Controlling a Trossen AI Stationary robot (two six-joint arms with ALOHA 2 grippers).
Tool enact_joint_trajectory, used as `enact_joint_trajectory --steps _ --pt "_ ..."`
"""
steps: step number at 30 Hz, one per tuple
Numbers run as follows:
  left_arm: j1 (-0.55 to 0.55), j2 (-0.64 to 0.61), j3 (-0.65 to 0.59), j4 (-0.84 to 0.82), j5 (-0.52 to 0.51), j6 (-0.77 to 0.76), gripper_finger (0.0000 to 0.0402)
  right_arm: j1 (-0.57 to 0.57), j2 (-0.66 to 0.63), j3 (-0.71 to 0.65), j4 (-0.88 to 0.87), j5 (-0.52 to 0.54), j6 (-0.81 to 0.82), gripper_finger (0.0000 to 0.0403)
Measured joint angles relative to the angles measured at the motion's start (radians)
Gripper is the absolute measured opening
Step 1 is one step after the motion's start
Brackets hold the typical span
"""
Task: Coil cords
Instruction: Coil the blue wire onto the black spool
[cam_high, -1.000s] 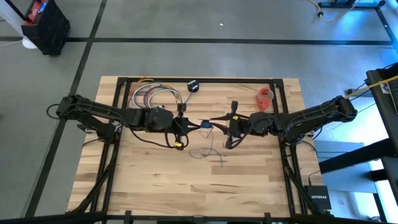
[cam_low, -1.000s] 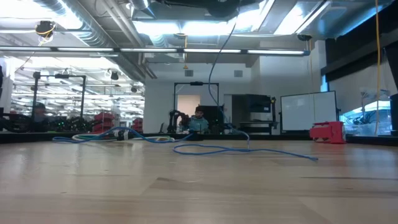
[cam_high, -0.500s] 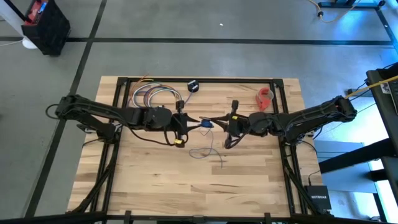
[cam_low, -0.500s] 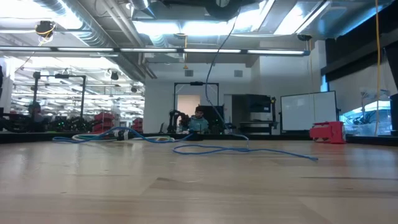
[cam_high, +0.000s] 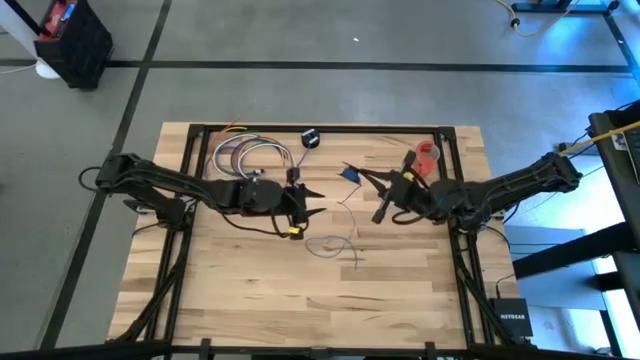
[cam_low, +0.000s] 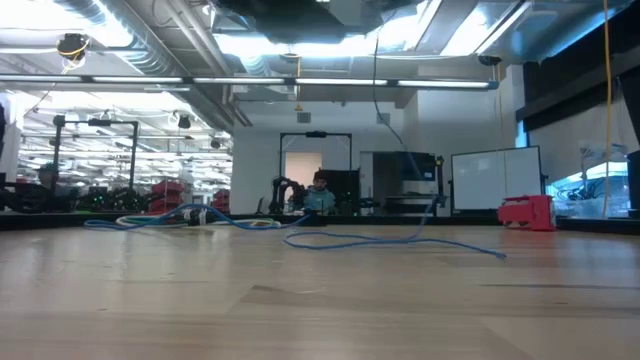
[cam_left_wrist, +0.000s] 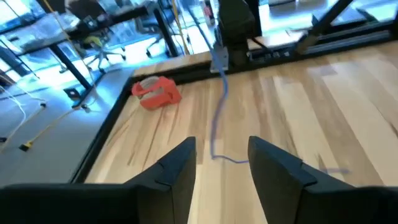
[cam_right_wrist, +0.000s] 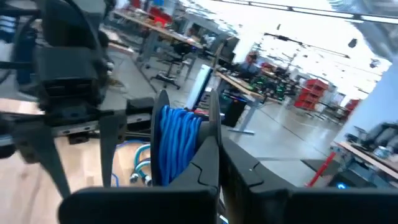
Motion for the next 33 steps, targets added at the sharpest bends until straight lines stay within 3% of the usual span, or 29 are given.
enact_joint_trajectory --steps 5,10,15,23,26,33 --pt "0.021 0.072 0.006 0.061 0.0 0.019 0.014 0.005 0.02 -0.131 0.243 0.039 -0.008 0.0002" --pt "0.028 0.119 0.007 0.088 0.0 0.007 0.014 0.005 0.034 -0.199 0.465 0.122 -0.15 0.0002" --pt "0.027 0.158 0.008 0.163 0.037 0.011 0.014 0.005 0.042 -0.2 0.463 0.067 -0.16 0.0001" --pt "0.01 0.133 0.008 0.14 0.051 -0.02 0.014 0.005 0.044 -0.2 0.448 0.068 -0.171 0.0005" --pt "0.003 0.118 0.009 0.11 0.121 -0.038 0.014 0.005 0.044 -0.2 0.443 0.068 -0.171 0.0003" --pt "0.019 0.153 0.01 0.208 0.134 -0.041 0.014 0.005 0.044 -0.2 0.446 0.062 -0.172 0.0004"
